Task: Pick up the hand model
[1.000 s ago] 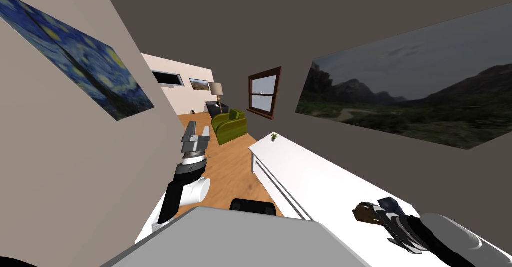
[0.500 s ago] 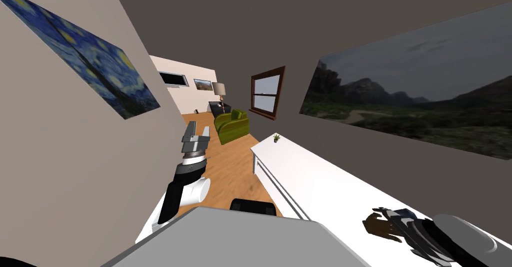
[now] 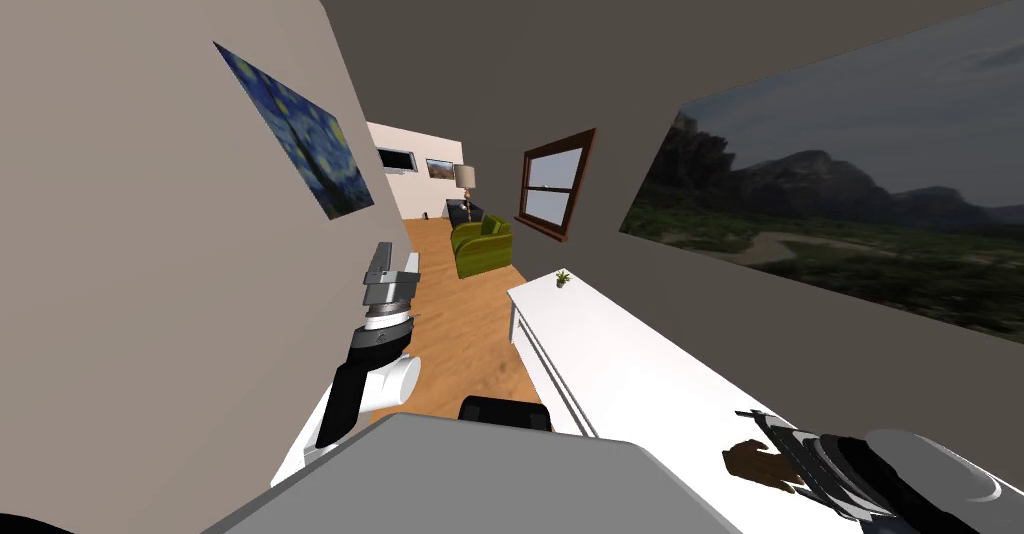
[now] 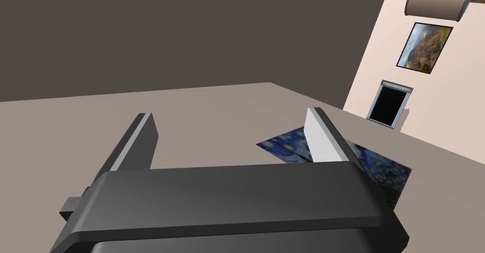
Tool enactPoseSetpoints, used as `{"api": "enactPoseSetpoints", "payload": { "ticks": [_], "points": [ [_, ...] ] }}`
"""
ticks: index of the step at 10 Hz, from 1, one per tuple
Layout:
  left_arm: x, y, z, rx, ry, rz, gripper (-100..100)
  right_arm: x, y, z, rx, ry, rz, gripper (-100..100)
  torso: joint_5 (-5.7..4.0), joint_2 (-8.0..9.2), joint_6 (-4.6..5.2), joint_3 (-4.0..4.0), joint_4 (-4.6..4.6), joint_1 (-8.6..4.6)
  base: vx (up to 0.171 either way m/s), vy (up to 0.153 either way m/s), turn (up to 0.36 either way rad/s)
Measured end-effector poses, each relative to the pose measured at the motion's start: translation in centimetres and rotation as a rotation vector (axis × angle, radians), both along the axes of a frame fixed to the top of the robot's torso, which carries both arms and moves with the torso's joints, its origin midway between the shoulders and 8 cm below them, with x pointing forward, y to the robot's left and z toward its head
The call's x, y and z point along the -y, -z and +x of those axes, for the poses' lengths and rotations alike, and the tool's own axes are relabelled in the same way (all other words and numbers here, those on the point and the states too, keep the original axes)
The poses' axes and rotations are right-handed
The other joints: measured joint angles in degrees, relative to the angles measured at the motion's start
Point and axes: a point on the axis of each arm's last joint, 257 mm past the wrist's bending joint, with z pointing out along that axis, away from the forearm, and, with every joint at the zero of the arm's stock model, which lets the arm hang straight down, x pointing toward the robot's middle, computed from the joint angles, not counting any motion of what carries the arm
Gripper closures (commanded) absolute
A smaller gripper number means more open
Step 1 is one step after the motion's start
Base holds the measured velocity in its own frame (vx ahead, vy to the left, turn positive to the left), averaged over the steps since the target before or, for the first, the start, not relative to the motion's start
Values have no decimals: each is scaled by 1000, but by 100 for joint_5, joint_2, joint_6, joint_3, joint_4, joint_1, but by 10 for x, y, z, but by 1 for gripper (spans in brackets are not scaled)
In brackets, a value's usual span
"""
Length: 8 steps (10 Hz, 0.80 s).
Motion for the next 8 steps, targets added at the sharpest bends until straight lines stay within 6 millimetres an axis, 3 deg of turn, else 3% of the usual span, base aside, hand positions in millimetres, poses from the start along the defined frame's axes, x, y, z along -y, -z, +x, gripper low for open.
{"api": "enactPoseSetpoints", "payload": {
  "ticks": [5, 8],
  "points": [
    [0, 0, 0, 0, 0, 0, 0, -15, -5, 27, 134, 153, 108, -100, 9, -68, 9, -40, -17, 66, -3, 1, -16],
    [0, 0, 0, 0, 0, 0, 0, -13, -6, 26, 158, 185, 117, -100, 4, -38, 10, -23, -10, 47, -104, -38, 282]
  ]
}}
